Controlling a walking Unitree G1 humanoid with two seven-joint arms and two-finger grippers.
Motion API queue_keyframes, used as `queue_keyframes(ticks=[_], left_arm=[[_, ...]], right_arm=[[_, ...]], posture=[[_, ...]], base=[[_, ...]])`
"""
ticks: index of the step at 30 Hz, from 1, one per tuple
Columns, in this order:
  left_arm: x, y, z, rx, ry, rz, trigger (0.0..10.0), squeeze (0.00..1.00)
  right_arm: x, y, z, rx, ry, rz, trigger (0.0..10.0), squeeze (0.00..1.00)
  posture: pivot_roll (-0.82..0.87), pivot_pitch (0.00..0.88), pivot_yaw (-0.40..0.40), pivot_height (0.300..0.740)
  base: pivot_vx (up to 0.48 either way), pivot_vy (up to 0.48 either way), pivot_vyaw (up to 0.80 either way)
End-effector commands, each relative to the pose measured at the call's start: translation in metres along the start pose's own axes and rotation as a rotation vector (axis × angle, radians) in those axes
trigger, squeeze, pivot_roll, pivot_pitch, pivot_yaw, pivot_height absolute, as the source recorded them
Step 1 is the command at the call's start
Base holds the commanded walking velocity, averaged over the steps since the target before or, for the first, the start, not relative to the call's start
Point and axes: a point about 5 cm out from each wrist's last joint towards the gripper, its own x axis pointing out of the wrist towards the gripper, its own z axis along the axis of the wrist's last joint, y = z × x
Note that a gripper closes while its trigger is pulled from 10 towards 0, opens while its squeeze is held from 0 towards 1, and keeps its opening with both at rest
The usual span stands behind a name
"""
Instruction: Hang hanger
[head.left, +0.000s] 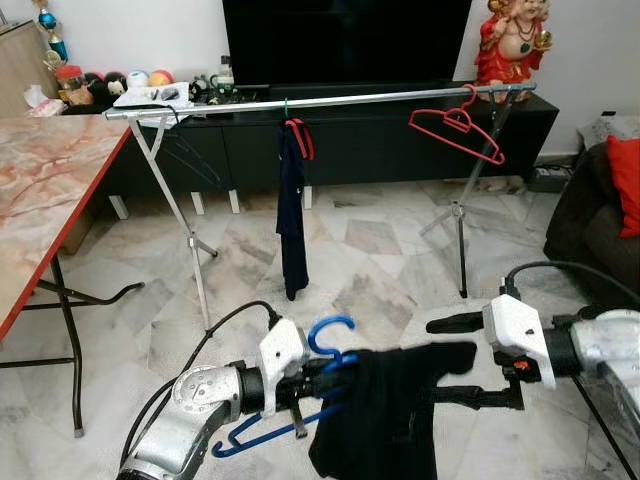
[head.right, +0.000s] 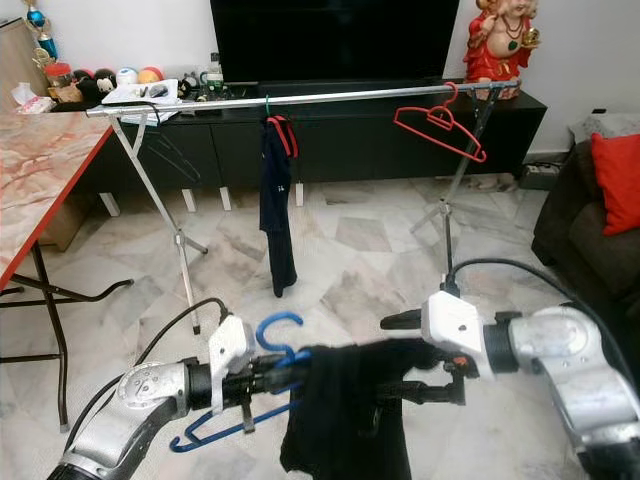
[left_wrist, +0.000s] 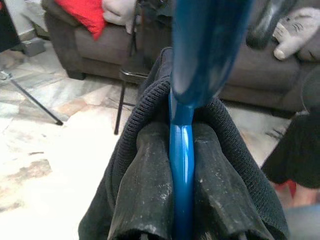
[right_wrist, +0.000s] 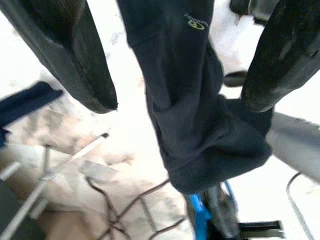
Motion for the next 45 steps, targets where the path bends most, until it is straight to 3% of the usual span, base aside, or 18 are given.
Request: queue_keyframes(ticks=[1, 8, 17, 42, 43, 44, 45], left_arm=[[0.002, 0.001, 0.006, 0.04, -0.012, -0.03, 10.0, 0.0], [0.008, -0.001, 0.009, 0.089, 0.019, -0.105, 10.0, 0.0], [0.019, -0.008, 0.013, 0.123, 0.03, -0.189, 10.0, 0.0], [0.03, -0.014, 0.019, 0.148, 0.018, -0.254, 10.0, 0.0], [0.03, -0.014, 0.019, 0.148, 0.017, -0.254, 10.0, 0.0], [0.03, -0.014, 0.02, 0.148, 0.017, -0.255, 10.0, 0.0], [0.03, -0.014, 0.02, 0.148, 0.016, -0.255, 10.0, 0.0]], right_arm=[[0.001, 0.001, 0.002, -0.016, -0.009, 0.074, 10.0, 0.0], [0.009, 0.005, -0.004, -0.012, 0.002, 0.238, 10.0, 0.0], [0.026, 0.007, -0.017, 0.031, 0.013, 0.315, 10.0, 0.0], [0.066, 0.023, -0.039, 0.066, 0.006, 0.396, 9.8, 0.0], [0.067, 0.023, -0.04, 0.066, 0.006, 0.397, 1.3, 0.0], [0.067, 0.023, -0.04, 0.066, 0.006, 0.398, 1.3, 0.0], [0.068, 0.024, -0.04, 0.069, 0.005, 0.4, 0.0, 0.0]], posture=[[0.02, 0.024, -0.006, 0.74], [0.02, 0.005, -0.026, 0.74], [0.03, 0.0, -0.045, 0.74], [0.04, 0.0, -0.026, 0.74], [0.04, 0.0, -0.027, 0.74], [0.04, 0.0, -0.027, 0.74], [0.04, 0.002, -0.028, 0.74]], base=[[0.0, 0.0, 0.0], [0.0, 0.0, 0.0], [0.0, 0.0, 0.0], [0.0, 0.0, 0.0], [0.0, 0.0, 0.0], [0.0, 0.0, 0.0], [0.0, 0.0, 0.0]])
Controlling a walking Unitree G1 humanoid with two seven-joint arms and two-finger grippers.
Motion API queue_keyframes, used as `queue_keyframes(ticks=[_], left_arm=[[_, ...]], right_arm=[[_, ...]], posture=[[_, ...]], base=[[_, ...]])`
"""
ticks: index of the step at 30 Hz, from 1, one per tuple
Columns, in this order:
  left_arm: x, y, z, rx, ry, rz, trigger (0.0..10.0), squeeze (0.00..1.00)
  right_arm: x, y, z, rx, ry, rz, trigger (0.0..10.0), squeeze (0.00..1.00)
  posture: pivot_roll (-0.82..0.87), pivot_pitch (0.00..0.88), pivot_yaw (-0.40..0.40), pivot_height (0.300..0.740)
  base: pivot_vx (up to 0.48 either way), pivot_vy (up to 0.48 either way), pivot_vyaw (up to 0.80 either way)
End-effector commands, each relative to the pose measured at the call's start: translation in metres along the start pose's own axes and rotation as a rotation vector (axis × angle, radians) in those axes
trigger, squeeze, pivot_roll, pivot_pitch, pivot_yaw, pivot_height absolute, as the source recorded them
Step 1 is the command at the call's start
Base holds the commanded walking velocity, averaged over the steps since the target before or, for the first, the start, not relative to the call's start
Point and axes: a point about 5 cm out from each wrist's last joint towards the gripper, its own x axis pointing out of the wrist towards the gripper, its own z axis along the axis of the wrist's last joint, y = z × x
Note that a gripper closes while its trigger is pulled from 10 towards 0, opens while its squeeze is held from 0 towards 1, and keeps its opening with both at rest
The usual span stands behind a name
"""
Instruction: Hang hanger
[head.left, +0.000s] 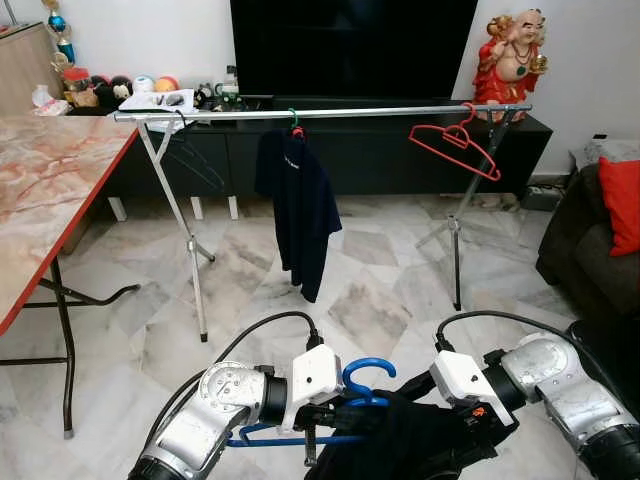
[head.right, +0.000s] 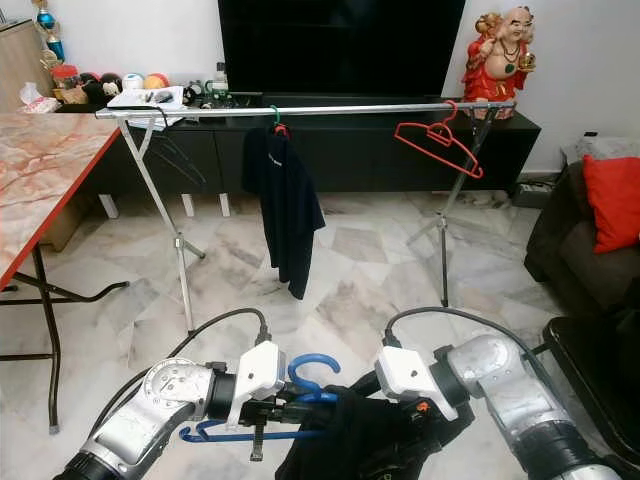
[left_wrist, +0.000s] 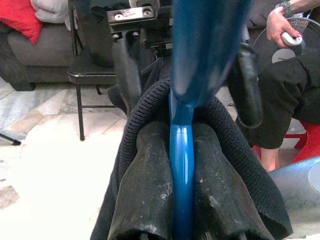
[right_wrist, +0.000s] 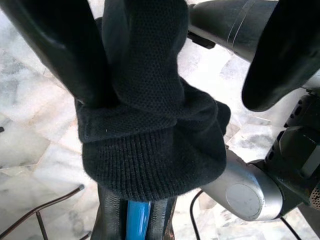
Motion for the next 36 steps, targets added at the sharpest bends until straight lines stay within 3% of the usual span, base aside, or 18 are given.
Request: queue_keyframes(ticks=[1, 36], left_arm=[[0.004, 0.004, 0.017, 0.069, -0.046, -0.012, 10.0, 0.0], [0.009, 0.006, 0.023, 0.079, -0.06, -0.011, 10.0, 0.0]], right_arm=[[0.003, 0.001, -0.002, 0.001, 0.002, 0.014, 0.0, 0.0], [0.011, -0.009, -0.015, -0.023, 0.104, -0.057, 0.0, 0.0]], posture=[[0.04, 0.002, -0.028, 0.74], [0.04, 0.022, -0.039, 0.74]], base=[[0.0, 0.0, 0.0], [0.0, 0.0, 0.0]])
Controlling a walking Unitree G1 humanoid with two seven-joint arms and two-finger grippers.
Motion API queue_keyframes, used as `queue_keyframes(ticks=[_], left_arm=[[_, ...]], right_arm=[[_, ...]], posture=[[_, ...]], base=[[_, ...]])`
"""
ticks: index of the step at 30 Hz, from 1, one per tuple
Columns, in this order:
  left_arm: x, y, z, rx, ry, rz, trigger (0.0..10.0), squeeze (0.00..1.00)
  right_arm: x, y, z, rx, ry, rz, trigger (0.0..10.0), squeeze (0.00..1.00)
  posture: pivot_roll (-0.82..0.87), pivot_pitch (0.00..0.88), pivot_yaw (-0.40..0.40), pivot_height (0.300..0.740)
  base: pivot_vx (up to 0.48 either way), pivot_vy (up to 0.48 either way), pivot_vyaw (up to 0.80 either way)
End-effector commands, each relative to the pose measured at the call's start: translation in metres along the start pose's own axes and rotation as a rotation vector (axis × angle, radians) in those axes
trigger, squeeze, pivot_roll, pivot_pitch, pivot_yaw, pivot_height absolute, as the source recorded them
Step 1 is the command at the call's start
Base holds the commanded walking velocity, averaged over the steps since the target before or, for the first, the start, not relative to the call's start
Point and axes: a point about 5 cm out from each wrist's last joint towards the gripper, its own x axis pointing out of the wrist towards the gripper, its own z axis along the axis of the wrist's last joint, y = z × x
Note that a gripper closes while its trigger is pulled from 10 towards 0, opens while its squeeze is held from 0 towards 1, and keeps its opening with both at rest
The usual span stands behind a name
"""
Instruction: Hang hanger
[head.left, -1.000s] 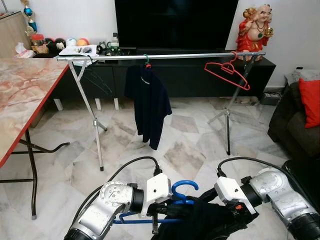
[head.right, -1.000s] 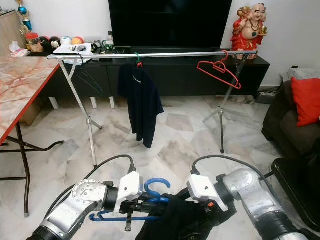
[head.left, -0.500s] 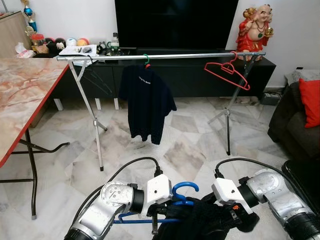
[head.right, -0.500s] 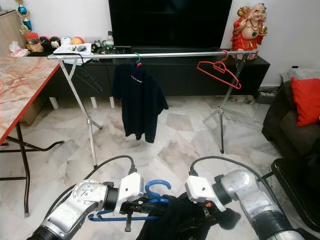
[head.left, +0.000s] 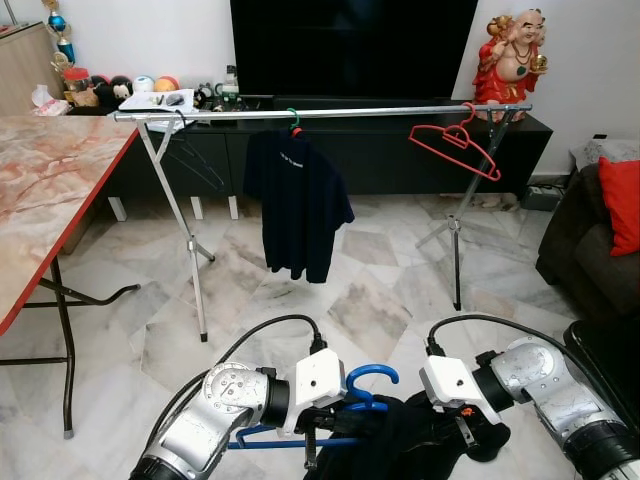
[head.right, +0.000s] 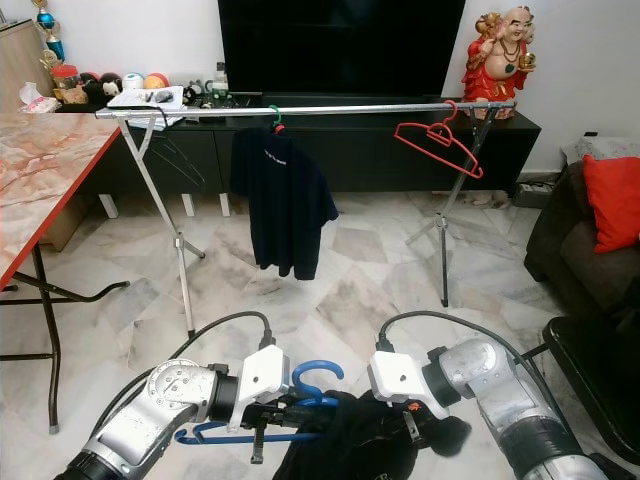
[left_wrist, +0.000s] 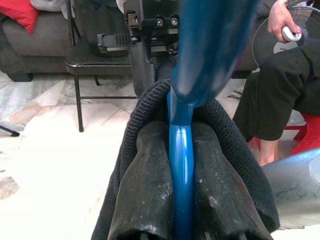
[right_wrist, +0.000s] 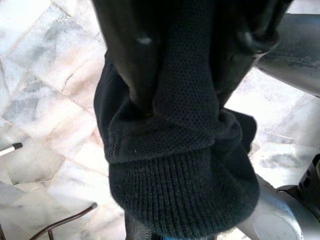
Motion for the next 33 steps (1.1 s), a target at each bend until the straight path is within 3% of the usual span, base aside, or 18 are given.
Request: queue_keyframes(ticks=[1, 22, 30, 31, 32, 33], left_arm=[[0.0056, 0.006, 0.0257, 0.083, -0.098, -0.008, 10.0, 0.0], [0.0057, 0.0066, 0.0269, 0.085, -0.087, -0.023, 10.0, 0.0], [0.0003, 0.0095, 0.0195, 0.076, -0.002, -0.042, 10.0, 0.01], [-0.0003, 0.0099, 0.0193, 0.072, 0.001, -0.047, 10.0, 0.71], [-0.0011, 0.0103, 0.019, 0.06, 0.007, -0.053, 10.0, 1.0], [-0.0014, 0.0105, 0.019, 0.055, 0.009, -0.056, 10.0, 1.0]], right_arm=[[0.0044, 0.0012, -0.0036, 0.012, 0.018, 0.012, 0.0, 0.0], [0.0063, 0.0013, -0.0049, 0.02, 0.013, 0.016, 0.0, 0.0], [0.0063, 0.0022, -0.0068, 0.025, 0.022, 0.022, 0.0, 0.0], [0.0064, 0.0023, -0.0071, 0.026, 0.023, 0.022, 0.0, 0.0], [0.0064, 0.0024, -0.0075, 0.028, 0.026, 0.021, 0.0, 0.0], [0.0064, 0.0024, -0.0076, 0.028, 0.026, 0.021, 0.0, 0.0]], posture=[[0.05, 0.024, -0.04, 0.74], [0.04, 0.028, -0.038, 0.74], [0.05, 0.029, -0.043, 0.74], [0.05, 0.029, -0.043, 0.74], [0.05, 0.031, -0.044, 0.74], [0.05, 0.031, -0.044, 0.74]], base=[[0.0, 0.0, 0.0], [0.0, 0.0, 0.0], [0.0, 0.0, 0.0], [0.0, 0.0, 0.0], [0.0, 0.0, 0.0], [0.0, 0.0, 0.0]])
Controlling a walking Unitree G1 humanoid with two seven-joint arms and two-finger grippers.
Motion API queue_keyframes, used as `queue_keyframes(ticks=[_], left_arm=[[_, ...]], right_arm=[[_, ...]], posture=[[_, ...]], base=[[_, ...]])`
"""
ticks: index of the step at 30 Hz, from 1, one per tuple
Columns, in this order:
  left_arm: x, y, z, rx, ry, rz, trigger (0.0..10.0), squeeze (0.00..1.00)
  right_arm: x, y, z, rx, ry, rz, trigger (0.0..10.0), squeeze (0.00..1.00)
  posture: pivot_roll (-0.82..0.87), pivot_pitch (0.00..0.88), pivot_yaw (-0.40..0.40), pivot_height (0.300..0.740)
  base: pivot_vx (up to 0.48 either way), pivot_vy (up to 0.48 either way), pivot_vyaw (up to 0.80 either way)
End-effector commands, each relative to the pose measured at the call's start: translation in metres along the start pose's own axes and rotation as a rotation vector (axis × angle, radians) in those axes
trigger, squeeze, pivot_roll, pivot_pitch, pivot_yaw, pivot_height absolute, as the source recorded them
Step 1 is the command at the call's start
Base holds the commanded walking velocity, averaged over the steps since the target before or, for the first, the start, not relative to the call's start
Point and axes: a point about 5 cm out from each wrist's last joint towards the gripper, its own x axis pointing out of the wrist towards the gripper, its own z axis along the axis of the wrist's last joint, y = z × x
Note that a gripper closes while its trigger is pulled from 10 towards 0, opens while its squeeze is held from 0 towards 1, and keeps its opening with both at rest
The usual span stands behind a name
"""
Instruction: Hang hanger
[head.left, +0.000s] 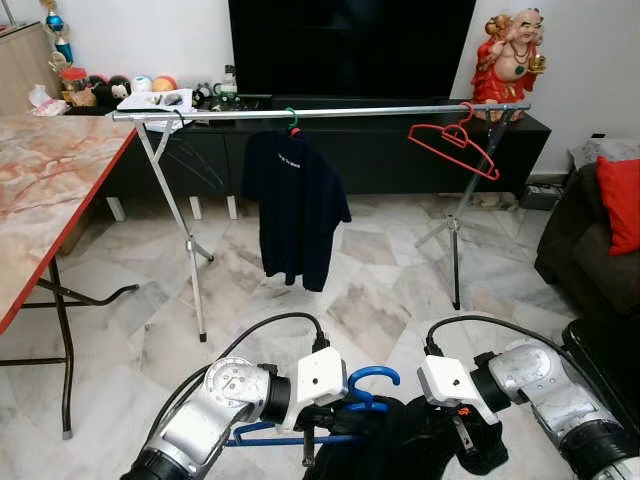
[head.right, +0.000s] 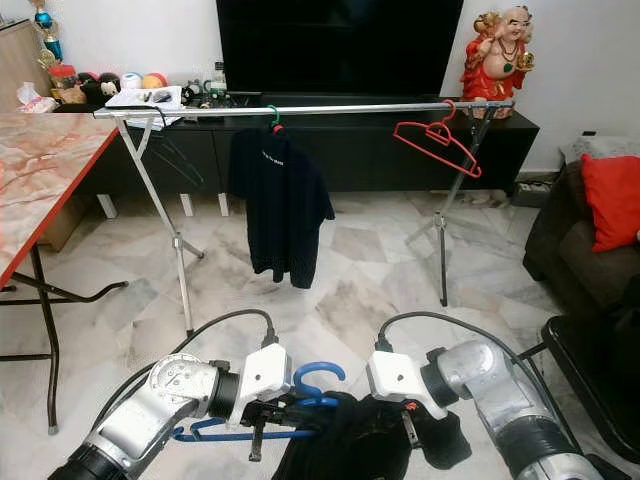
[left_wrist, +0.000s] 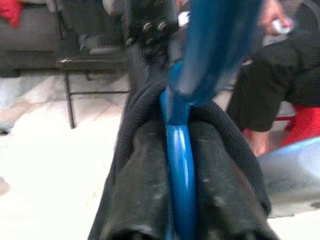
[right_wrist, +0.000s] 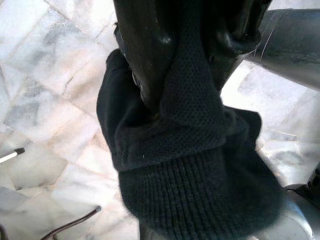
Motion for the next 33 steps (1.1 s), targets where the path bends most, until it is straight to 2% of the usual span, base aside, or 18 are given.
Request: queue_keyframes(ticks=[1, 10, 12, 18, 21, 22, 23, 26, 28, 29, 31, 33], left_arm=[[-0.003, 0.006, 0.014, 0.044, -0.016, -0.017, 10.0, 1.0], [-0.014, 0.007, 0.01, 0.053, 0.046, -0.047, 10.0, 1.0], [-0.021, 0.01, 0.005, 0.066, 0.098, -0.041, 10.0, 1.0], [-0.04, 0.016, 0.0, 0.075, 0.167, 0.004, 10.0, 1.0], [-0.054, 0.023, -0.004, 0.076, 0.205, 0.066, 10.0, 1.0], [-0.065, 0.028, -0.005, 0.069, 0.212, 0.124, 10.0, 1.0], [-0.07, 0.029, -0.006, 0.065, 0.215, 0.15, 10.0, 1.0], [-0.078, 0.032, -0.007, 0.057, 0.217, 0.205, 10.0, 1.0], [-0.092, 0.036, -0.01, 0.05, 0.21, 0.327, 10.0, 1.0], [-0.092, 0.036, -0.01, 0.05, 0.21, 0.327, 10.0, 1.0], [-0.099, 0.039, -0.018, 0.04, 0.181, 0.5, 10.0, 1.0], [-0.1, 0.041, -0.021, 0.043, 0.175, 0.565, 10.0, 1.0]], right_arm=[[0.003, 0.004, -0.004, 0.0, 0.027, 0.036, 0.0, 0.0], [0.003, 0.006, -0.009, 0.003, 0.057, 0.043, 0.0, 0.0], [0.003, 0.007, -0.012, 0.002, 0.078, 0.043, 0.0, 0.0], [0.002, 0.008, -0.019, -0.006, 0.139, 0.032, 0.0, 0.0], [0.001, 0.009, -0.023, 0.003, 0.158, 0.009, 0.0, 0.0], [0.0, 0.008, -0.025, 0.02, 0.151, -0.025, 0.0, 0.0], [-0.001, 0.007, -0.026, 0.027, 0.148, -0.047, 0.0, 0.0], [-0.004, 0.003, -0.027, 0.043, 0.139, -0.104, 0.0, 0.0], [-0.009, -0.003, -0.03, 0.076, 0.123, -0.218, 0.0, 0.0], [-0.009, -0.003, -0.03, 0.076, 0.123, -0.218, 0.0, 0.0], [-0.016, -0.009, -0.031, 0.104, 0.12, -0.333, 0.0, 0.0], [-0.018, -0.011, -0.031, 0.108, 0.12, -0.362, 0.0, 0.0]], posture=[[0.05, 0.032, -0.045, 0.74], [0.05, 0.033, -0.046, 0.74], [0.05, 0.033, -0.046, 0.74], [0.05, 0.035, -0.048, 0.74], [0.05, 0.036, -0.049, 0.74], [0.06, 0.038, -0.049, 0.74], [0.06, 0.038, -0.049, 0.74], [0.06, 0.041, -0.047, 0.74], [0.06, 0.043, -0.045, 0.74], [0.06, 0.043, -0.045, 0.74], [0.06, 0.043, -0.044, 0.74], [0.06, 0.043, -0.044, 0.74]], base=[[0.0, 0.0, 0.0], [0.0, 0.0, 0.0], [0.0, 0.0, 0.0], [0.0, 0.0, 0.0], [0.0, 0.0, 0.0], [0.0, 0.0, 0.0], [0.0, 0.0, 0.0], [0.0, 0.0, 0.0], [0.0, 0.0, 0.0], [0.0, 0.0, 0.0], [0.0, 0.0, 0.0], [0.0, 0.0, 0.0]])
